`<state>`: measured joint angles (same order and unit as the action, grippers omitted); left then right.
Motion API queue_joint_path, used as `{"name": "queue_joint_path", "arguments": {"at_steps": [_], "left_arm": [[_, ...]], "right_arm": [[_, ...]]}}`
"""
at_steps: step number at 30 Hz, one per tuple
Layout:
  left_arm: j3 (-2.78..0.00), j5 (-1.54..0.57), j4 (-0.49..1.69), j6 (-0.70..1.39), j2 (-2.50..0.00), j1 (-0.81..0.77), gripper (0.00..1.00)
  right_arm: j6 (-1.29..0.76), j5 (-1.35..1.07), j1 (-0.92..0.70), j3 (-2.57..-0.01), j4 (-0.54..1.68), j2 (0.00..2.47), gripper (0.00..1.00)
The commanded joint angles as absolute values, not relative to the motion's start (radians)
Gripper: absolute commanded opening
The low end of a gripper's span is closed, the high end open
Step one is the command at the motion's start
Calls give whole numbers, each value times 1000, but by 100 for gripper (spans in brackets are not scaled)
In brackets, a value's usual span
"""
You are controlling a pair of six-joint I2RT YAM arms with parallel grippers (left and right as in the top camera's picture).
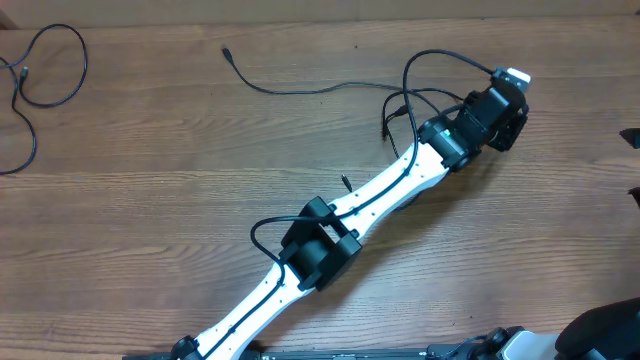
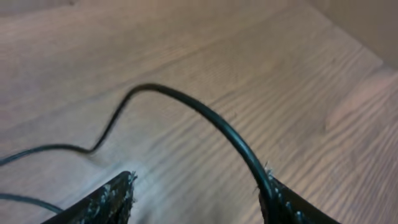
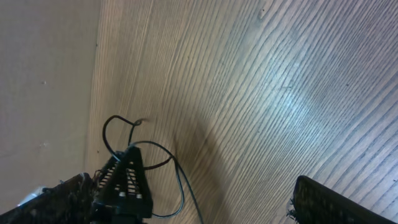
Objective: Untangle cables
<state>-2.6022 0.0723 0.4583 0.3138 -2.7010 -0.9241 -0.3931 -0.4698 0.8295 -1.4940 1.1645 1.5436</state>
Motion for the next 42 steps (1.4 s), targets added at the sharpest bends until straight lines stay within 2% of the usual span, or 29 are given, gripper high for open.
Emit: {"name": "queue_joint_path", "arguments": {"at_steps": [1,3,6,10,11,17,23,30,37,42], "left_arm": [[-2605,85,431,310,-2712,-931,57],[-2605,84,413,310,-2712,-929,44],[-2606,59,388,310,-2711,-923,35],[-2611,-36,377,310,-2708,-915,8],[-2613,-49,378,310,-2704,-913,4],[-2617,-66,419,309,-2595,-865,4],[-2617,-262,494,206,-2324,-749,4],[-2617,-434,525,211,-2048,-534,4],[-2617,-649,746,224,-1948,-284,4],[-2617,-601,927,182,-1948,-132,4]], "right_arm": [[-395,-463,831,-1520,1161,1530,100],[-395,-463,831,-1520,1161,1530,100],[-395,-463,831,-1520,1161,1530,100],[-395,-463,831,-1520,1161,1530,100],[-395,-463,831,-1520,1161,1530,100],[-395,-463,831,-1520,1161,1530,100],[-395,-463,831,-1520,1161,1530,100],[-395,-463,831,-1520,1161,1530,100],[-395,-463,831,-1520,1161,1530,100],[-395,-463,831,-1520,1161,1530,100]]}}
